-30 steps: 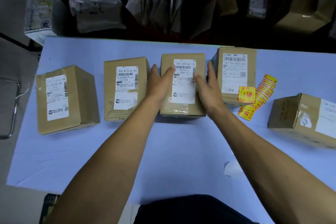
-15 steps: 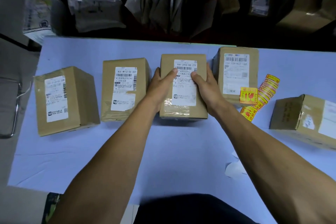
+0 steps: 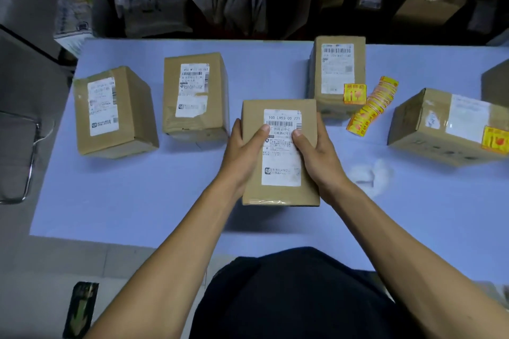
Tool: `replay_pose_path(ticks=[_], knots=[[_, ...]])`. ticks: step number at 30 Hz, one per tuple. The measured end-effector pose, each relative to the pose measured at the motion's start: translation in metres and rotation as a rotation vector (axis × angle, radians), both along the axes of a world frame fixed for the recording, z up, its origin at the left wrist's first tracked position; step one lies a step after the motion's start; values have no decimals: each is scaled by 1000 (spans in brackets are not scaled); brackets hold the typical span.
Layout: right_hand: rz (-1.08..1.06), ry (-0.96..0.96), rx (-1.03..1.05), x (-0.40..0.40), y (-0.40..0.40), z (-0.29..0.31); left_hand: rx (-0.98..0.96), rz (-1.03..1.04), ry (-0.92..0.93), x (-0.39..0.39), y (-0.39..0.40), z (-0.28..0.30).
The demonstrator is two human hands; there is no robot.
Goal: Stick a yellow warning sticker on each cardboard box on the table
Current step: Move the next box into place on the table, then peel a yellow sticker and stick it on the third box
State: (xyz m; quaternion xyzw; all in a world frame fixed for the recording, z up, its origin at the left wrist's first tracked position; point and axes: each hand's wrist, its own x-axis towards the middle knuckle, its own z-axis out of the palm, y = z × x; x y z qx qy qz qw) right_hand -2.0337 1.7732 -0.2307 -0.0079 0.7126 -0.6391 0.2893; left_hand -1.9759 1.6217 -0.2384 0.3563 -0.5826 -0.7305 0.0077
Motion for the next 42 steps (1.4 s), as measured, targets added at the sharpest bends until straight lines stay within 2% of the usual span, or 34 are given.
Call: replay_pose_path(ticks=[7, 15, 18, 19, 21, 24, 26, 28, 31, 36, 42], knots=[[-9, -90, 180, 41, 39, -39, -1, -53, -144, 39, 42, -39], [-13, -90, 194, 18, 45, -49, -67, -57, -172, 17, 49, -51], [24, -95, 206, 13, 49, -50, -155, -84, -234, 18, 52, -51], [26, -112, 205, 12, 52, -50, -253, -107, -266, 20, 53, -50], [-33, -133, 225, 5, 61, -49, -603, -211, -268, 20, 50, -48], [-132, 10, 434, -16, 80, -44, -1177, -558, -107, 5, 48, -39], [-132, 122, 588, -34, 90, -44, -1320, -788, -51, -8, 53, -36], [-94, 178, 683, -54, 95, -48, -1345, -887, -76, -16, 57, -38], [-88, 177, 780, -80, 96, -58, -1357, -892, -107, -16, 57, -42], [-173, 59, 876, -111, 89, -81, -1366, -875, -119, -17, 58, -43], [-319, -51, 887, -120, 76, -92, -1354, -861, -113, -17, 57, -43]])
